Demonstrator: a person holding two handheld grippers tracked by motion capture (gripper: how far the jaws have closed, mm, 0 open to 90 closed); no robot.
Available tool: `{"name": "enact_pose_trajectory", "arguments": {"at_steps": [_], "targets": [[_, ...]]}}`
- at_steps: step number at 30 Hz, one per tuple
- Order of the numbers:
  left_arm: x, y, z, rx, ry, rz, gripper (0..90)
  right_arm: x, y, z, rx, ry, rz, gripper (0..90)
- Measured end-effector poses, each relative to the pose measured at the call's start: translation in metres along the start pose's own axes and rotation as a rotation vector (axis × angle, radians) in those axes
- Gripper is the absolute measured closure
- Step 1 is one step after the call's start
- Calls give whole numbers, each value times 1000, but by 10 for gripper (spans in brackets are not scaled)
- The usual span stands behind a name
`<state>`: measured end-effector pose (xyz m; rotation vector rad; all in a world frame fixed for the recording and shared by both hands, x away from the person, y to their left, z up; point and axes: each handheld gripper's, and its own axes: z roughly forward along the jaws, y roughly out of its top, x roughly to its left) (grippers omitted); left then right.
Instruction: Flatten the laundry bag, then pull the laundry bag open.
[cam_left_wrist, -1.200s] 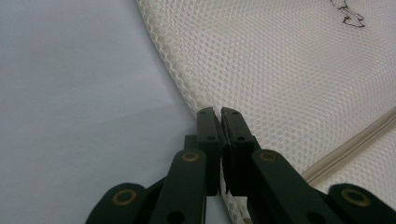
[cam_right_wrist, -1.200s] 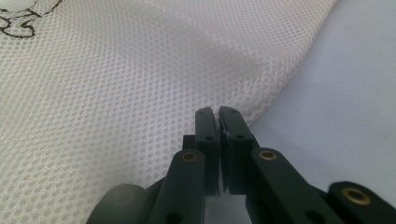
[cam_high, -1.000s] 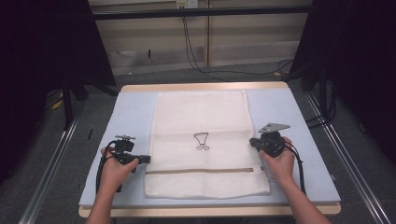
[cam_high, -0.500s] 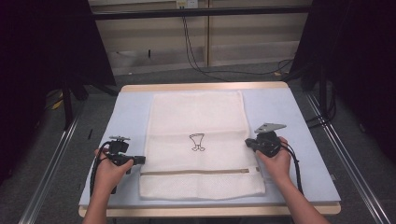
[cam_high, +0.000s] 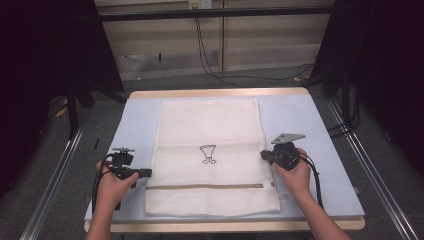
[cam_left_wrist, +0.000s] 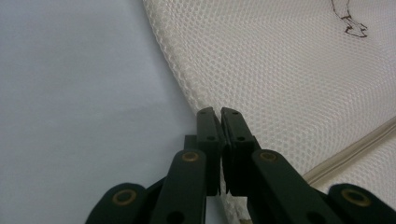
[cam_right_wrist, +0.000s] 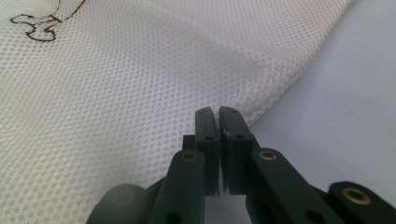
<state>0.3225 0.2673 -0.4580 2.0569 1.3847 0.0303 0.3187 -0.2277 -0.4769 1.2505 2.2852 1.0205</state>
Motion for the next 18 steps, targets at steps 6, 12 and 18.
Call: {"name": "enact_pose_trajectory", "arguments": {"at_steps": [6, 12, 18], "targets": [[-1, 2, -2, -17, 24, 25, 770, 1, 0, 0, -9, -9, -2, 808], [-10, 9, -5, -71, 3, 32, 696, 2, 1, -9, -51, -14, 1, 743], [-23, 17, 1, -75, -25, 42, 676, 4, -3, -16, -82, 13, -6, 751]]}}
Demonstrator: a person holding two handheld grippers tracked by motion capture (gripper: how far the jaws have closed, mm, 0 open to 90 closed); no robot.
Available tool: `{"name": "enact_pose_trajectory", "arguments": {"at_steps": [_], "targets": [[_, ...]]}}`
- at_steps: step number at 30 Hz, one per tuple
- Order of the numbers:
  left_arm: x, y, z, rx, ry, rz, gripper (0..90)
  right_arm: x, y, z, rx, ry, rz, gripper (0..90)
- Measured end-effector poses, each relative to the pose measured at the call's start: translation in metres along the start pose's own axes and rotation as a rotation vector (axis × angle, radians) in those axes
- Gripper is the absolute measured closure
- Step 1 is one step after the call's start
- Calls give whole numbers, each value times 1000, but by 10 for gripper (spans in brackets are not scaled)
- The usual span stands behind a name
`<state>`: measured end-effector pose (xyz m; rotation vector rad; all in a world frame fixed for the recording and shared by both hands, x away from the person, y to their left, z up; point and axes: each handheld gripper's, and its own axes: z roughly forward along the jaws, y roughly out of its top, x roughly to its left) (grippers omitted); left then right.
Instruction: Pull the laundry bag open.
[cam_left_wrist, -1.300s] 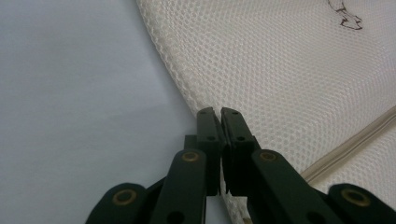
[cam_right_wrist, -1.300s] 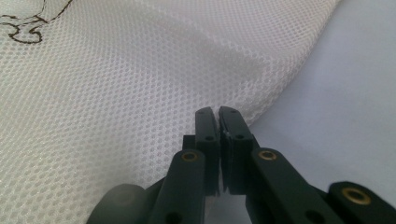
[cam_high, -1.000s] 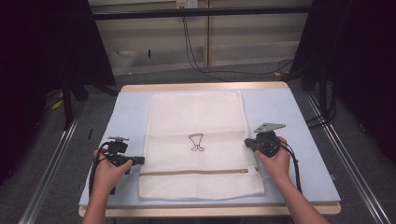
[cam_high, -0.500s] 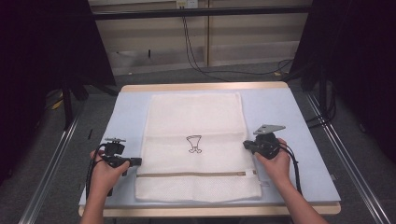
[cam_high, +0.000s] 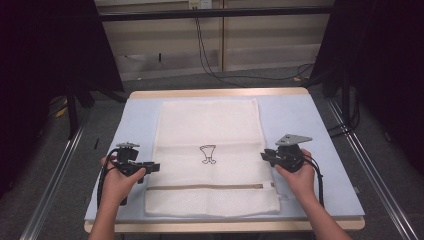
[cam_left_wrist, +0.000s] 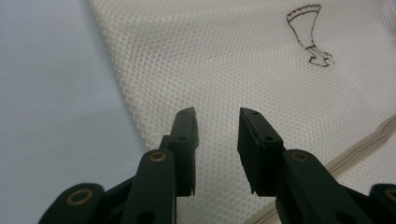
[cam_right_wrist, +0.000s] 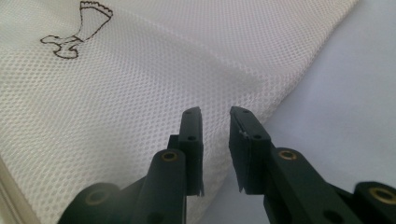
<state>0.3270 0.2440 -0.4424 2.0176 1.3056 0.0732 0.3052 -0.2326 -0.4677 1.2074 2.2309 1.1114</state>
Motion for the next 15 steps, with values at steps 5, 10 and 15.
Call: {"name": "enact_pose_trajectory", "arguments": {"at_steps": [5, 10, 15], "targets": [[-11, 10, 7, -33, -68, -18, 669, 3, -6, -9, -17, 34, -8, 820], [-28, 20, 14, -44, -139, -12, 683, 6, -12, -18, -38, 62, -34, 900], [-55, 29, 28, -26, -200, 17, 672, 10, -16, -26, -40, 81, -59, 900]]}}
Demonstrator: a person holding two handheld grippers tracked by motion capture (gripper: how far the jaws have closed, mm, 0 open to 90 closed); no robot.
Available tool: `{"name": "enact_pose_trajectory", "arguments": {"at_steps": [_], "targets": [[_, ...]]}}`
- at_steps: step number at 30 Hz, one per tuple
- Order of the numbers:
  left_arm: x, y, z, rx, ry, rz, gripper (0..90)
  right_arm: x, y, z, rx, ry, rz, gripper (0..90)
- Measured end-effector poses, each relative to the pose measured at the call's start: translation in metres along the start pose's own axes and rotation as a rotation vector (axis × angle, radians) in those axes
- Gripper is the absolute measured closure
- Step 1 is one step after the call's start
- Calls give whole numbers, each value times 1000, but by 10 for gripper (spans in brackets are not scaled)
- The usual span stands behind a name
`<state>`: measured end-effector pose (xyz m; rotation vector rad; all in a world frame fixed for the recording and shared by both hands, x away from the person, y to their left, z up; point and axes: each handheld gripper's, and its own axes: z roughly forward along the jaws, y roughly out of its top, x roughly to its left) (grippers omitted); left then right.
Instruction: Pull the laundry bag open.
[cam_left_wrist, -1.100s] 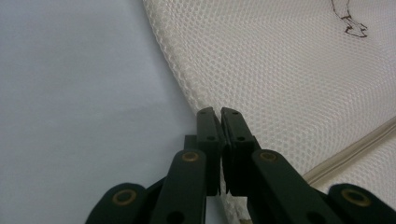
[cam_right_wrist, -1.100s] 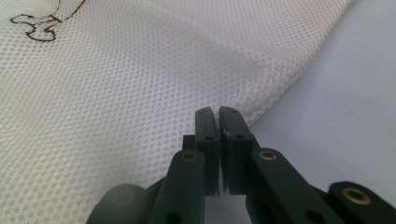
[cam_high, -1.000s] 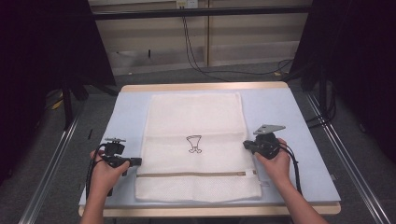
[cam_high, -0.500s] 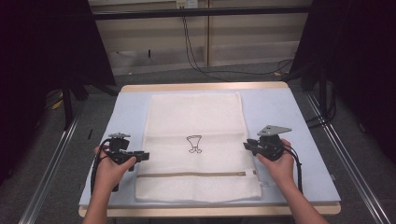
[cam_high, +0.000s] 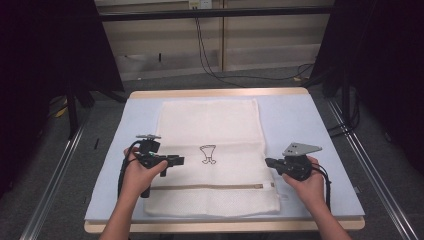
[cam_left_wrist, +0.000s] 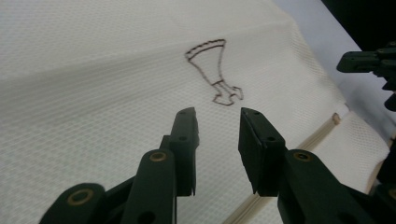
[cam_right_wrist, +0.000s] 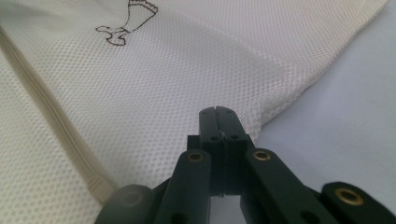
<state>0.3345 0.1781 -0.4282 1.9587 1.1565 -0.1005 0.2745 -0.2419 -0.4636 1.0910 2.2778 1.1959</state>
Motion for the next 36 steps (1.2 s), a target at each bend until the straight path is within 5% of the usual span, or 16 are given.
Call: {"name": "enact_pose_trajectory", "arguments": {"at_steps": [5, 11, 14, 23, 33, 36], "targets": [[-23, 5, 22, 18, -54, -14, 676, 7, -5, -7, -6, 19, -25, 900], [-49, 5, 52, 80, -108, -3, 680, 15, -11, -8, 14, 42, -52, 900], [-66, 5, 68, 118, -171, -8, 680, 19, -12, -7, 26, 56, -60, 900], [-108, 0, 119, 217, -258, -50, 713, 26, -25, -16, 61, 58, -71, 900], [-127, -9, 150, 291, -248, -136, 734, 24, -31, -15, 69, 65, -53, 900], [-130, -11, 153, 285, -233, -129, 736, 25, -33, -13, 69, 67, -59, 900]]}}
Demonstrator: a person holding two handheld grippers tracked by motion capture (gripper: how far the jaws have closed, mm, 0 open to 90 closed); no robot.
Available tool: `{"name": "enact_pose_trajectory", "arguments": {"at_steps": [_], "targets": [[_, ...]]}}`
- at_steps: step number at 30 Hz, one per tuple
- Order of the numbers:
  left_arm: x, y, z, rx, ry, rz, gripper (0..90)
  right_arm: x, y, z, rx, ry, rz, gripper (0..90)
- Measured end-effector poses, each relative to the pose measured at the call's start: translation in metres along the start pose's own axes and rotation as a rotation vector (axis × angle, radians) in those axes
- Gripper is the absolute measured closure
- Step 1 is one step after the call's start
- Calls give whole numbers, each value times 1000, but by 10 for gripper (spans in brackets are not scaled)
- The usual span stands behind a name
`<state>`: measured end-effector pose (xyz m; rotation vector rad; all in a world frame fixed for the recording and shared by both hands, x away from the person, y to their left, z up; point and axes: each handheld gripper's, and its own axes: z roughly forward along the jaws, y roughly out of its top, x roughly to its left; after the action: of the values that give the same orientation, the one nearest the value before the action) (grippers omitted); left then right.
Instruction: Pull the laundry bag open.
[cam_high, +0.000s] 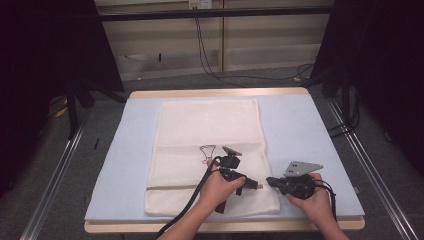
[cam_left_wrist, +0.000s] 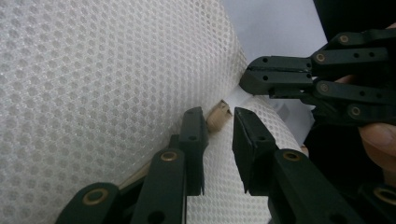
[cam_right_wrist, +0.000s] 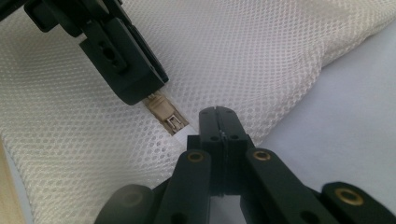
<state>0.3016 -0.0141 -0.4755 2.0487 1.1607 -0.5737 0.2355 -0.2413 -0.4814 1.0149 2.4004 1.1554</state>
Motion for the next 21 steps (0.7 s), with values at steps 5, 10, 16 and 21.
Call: {"name": "enact_pose_trajectory", "arguments": {"at_steps": [5, 10, 16, 21], "targets": [[-5, -2, 11, -33, 27, -15, 754, 1, -1, 2, 6, 1, 2, 900], [-7, -2, 19, -49, 17, -37, 820, 1, -2, 3, 3, 8, 14, 900], [-6, 0, 19, -33, 24, -37, 868, 1, -3, 4, 5, 9, 20, 900], [-4, 0, 18, -35, 9, -60, 875, 2, -3, 4, 12, -1, 8, 900]]}}
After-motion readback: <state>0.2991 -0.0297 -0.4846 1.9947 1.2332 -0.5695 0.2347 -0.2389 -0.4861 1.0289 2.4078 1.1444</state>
